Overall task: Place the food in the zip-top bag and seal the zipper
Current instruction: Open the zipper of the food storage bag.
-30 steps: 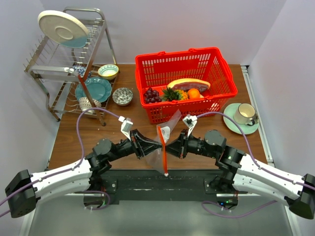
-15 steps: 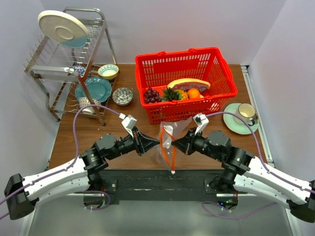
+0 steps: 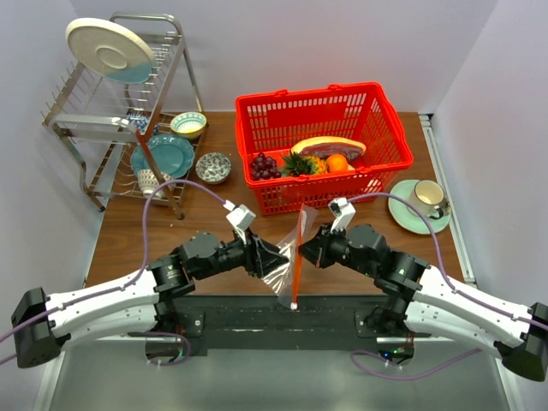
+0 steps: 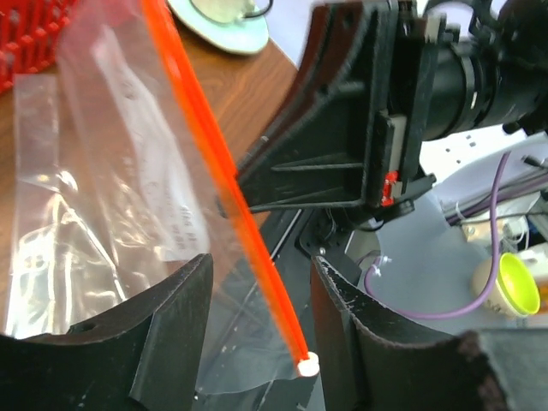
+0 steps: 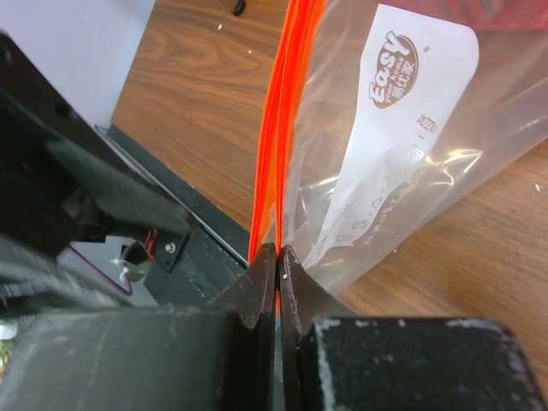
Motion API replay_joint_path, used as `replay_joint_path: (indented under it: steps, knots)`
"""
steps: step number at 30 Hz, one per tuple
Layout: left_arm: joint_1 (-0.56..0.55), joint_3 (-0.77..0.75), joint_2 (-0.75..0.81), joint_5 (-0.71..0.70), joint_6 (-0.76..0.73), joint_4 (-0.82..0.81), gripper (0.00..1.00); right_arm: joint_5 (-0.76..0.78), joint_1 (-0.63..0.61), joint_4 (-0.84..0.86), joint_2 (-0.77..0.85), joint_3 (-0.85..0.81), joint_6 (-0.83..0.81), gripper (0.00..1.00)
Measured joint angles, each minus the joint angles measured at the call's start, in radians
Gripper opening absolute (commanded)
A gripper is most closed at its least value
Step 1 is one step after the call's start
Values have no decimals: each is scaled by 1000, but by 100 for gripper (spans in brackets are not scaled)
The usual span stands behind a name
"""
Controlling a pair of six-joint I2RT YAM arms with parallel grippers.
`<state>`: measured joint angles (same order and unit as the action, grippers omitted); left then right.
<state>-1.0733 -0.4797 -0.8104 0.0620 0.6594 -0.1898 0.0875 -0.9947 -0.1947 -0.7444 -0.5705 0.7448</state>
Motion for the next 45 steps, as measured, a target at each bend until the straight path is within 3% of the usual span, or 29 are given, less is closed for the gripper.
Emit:
replay_joint_path:
  steps: [7, 23, 30, 36, 41, 45]
  knots:
    - [-107, -89, -134, -96, -26, 6, 49, -1, 0, 40, -29, -1, 32, 0]
    - [-180, -189, -243, -325, -55, 154, 42, 8, 0, 41, -26, -6, 55, 0]
    - [-197, -215, -286, -381, -71, 188, 22, 13, 0, 41, -26, -8, 60, 0]
    - [-203, -222, -283, -414, -77, 223, 20, 27, 0, 29, -26, -8, 62, 0]
    - [-203, -222, -256, -439, -78, 262, 26, 29, 0, 22, -30, -8, 62, 0]
    - [-203, -222, -242, -456, -78, 275, 19, 26, 0, 22, -36, -8, 63, 0]
